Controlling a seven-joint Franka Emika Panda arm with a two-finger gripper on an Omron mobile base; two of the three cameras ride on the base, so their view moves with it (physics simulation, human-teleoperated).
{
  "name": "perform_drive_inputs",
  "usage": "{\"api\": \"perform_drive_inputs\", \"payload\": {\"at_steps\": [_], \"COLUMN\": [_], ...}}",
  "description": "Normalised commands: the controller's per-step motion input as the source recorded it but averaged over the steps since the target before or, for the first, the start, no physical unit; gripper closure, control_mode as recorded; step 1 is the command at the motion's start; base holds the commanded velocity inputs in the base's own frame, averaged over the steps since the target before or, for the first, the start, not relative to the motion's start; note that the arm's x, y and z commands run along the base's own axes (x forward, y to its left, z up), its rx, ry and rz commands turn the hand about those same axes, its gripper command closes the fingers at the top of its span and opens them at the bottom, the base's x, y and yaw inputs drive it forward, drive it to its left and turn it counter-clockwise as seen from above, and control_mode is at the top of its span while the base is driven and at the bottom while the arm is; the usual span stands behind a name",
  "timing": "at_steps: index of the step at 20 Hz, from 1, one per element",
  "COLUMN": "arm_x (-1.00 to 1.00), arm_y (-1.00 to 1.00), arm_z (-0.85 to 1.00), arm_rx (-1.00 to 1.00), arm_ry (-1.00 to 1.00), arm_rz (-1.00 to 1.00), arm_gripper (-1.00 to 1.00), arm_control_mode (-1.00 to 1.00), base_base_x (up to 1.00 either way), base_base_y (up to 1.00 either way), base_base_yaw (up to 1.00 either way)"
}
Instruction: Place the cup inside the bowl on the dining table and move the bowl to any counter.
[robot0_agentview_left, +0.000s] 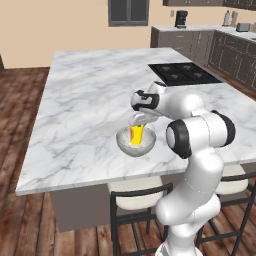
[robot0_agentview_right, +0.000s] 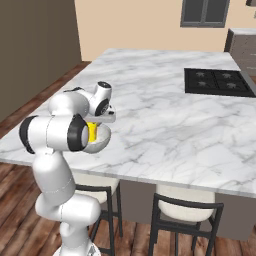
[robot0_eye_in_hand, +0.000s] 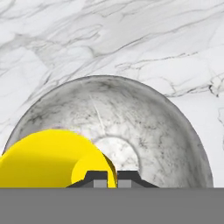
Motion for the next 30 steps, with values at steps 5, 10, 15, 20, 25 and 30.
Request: {"api": "perform_drive_inputs", "payload": {"at_steps": [5, 10, 15, 20, 25, 30], "arm_x": [0.13, 0.0, 0.0, 0.0, 0.05, 0.08], "arm_y": [0.0, 0.0, 0.0, 0.0, 0.0, 0.0], "arm_z": [-0.02, -0.18, -0.25, -0.23, -0.14, -0.13], "arm_rx": [-0.02, 0.0, 0.0, 0.0, 0.0, 0.0], "arm_ry": [0.0, 0.0, 0.0, 0.0, 0.0, 0.0], "arm_rz": [0.0, 0.0, 0.0, 0.0, 0.0, 0.0], "arm_gripper": [1.0, 1.0, 1.0, 1.0, 1.0, 1.0], "arm_control_mode": [-1.0, -1.0, -1.0, -1.0, -1.0, -1.0], "base_base_x": [0.0, 0.0, 0.0, 0.0, 0.0, 0.0], "base_base_y": [0.0, 0.0, 0.0, 0.0, 0.0, 0.0], "base_base_yaw": [0.0, 0.0, 0.0, 0.0, 0.0, 0.0]}}
